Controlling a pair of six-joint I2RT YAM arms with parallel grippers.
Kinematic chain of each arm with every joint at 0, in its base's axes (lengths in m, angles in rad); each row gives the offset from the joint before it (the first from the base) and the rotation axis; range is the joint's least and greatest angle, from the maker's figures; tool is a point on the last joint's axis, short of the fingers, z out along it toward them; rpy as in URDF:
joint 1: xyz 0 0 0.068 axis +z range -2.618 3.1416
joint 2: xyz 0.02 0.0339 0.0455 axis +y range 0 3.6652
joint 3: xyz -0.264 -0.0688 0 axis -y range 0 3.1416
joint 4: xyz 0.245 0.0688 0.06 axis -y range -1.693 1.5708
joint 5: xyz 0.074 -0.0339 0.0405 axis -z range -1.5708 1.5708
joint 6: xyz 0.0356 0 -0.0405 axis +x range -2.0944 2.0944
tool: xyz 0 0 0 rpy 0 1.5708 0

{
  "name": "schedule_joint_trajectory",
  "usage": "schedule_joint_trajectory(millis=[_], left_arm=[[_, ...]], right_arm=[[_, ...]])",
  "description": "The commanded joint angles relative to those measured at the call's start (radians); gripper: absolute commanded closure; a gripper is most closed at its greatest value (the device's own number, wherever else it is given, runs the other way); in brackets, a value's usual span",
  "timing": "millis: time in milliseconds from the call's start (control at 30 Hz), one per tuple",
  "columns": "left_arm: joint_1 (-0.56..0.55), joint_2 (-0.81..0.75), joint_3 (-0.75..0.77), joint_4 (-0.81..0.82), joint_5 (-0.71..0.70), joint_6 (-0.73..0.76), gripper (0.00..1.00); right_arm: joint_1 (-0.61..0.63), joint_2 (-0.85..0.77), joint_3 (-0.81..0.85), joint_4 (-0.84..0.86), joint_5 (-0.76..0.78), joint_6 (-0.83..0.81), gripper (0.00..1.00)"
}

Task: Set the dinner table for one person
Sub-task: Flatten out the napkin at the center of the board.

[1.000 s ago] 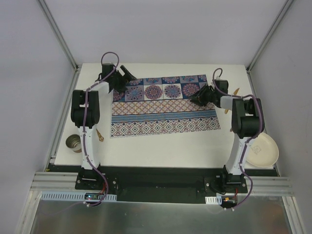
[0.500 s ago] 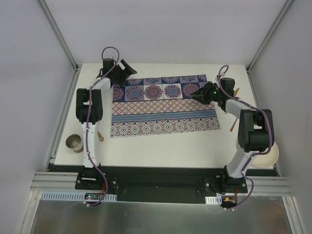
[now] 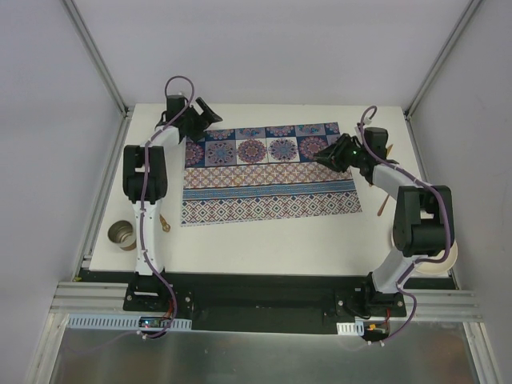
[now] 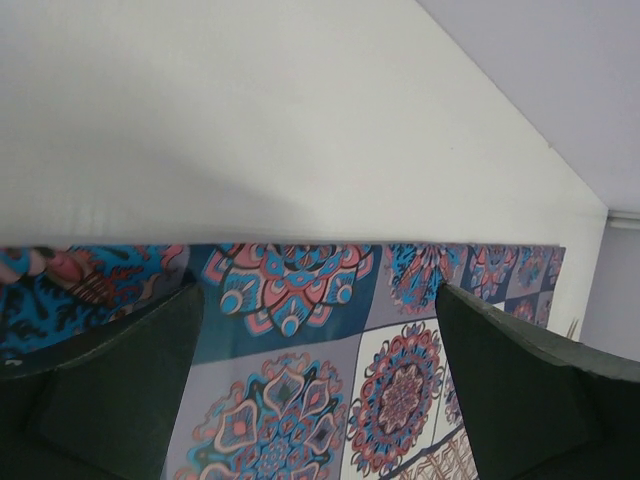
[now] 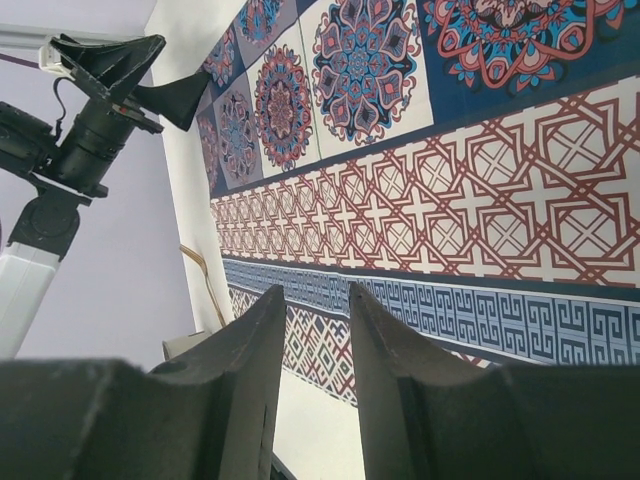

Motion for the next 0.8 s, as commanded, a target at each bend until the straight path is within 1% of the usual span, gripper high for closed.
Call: schedule_joint_trajectory(millis=[0, 133, 267, 400, 533, 767], left_arm=[[0.041, -0.137, -0.058, -0.038, -0.036, 0.065, 0.01], [0.088, -0.223, -0.083, -0.039, -0.028, 0.083, 0.01], [0.142, -0.245, -0.066, -0.073, 0.019, 0.079, 0.01], [0.177, -0.26, -0.103, -0.101, 0.015, 0.095, 0.01], [0.196, -0.229, -0.126, -0.107, 0.021, 0.102, 0.01], [0.194, -0.182, -0.143, -0.108, 0.053, 0.086, 0.01]], right_arm=[[0.006, -0.034, -0.017, -0.01, -0.013, -0.042, 0.65], [0.005, -0.037, -0.043, -0.012, -0.015, -0.06, 0.66], [0.003, -0.048, -0.064, -0.009, -0.015, -0.066, 0.66], [-0.003, -0.063, -0.074, -0.007, -0.016, -0.063, 0.67], [-0.012, -0.089, -0.08, -0.007, -0.016, -0.062, 0.67], [-0.02, -0.111, -0.084, -0.021, -0.013, -0.066, 0.67]])
